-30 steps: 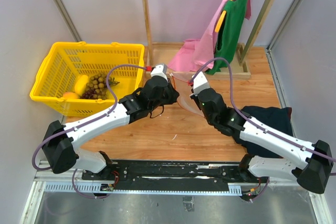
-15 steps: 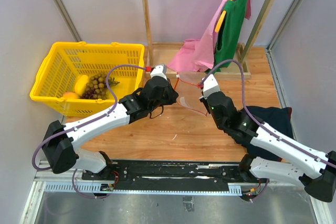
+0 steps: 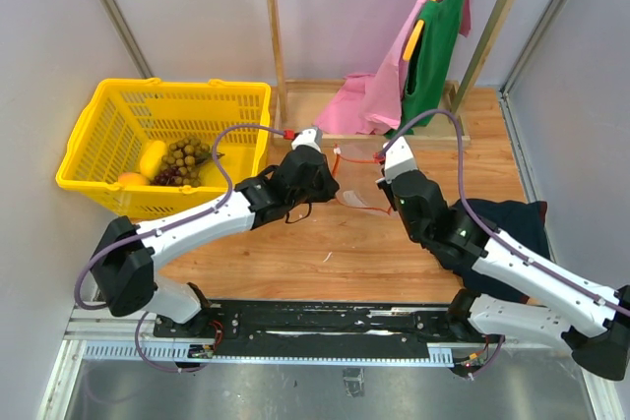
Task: Place the food in the zip-top bag and seal the zipper
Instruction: Open the zipper of the food storage bag.
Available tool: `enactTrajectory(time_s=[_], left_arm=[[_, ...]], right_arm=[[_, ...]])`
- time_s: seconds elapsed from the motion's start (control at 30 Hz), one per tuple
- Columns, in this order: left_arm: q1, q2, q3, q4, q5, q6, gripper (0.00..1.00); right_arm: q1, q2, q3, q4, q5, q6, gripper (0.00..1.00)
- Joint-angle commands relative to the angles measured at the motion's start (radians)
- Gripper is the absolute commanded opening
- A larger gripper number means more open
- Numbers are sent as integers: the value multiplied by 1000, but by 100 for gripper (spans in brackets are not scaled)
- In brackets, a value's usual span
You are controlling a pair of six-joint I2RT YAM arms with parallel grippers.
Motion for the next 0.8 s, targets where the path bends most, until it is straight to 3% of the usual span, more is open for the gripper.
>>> enactTrajectory(time_s=[0.0, 0.4, 0.6, 0.77], left_arm=[[-4, 33, -10, 55, 41, -1, 6], [-4, 69, 13, 91, 56, -14, 39], [-4, 5, 9, 50, 0, -23, 66], [-4, -90, 28, -17, -65, -20, 80]], right_arm=[[16, 21, 31, 19, -6, 25, 1], [16, 162, 25, 21, 40, 47, 1], [16, 179, 27, 22, 61, 55, 1], [16, 180, 26, 27, 74, 57, 1]])
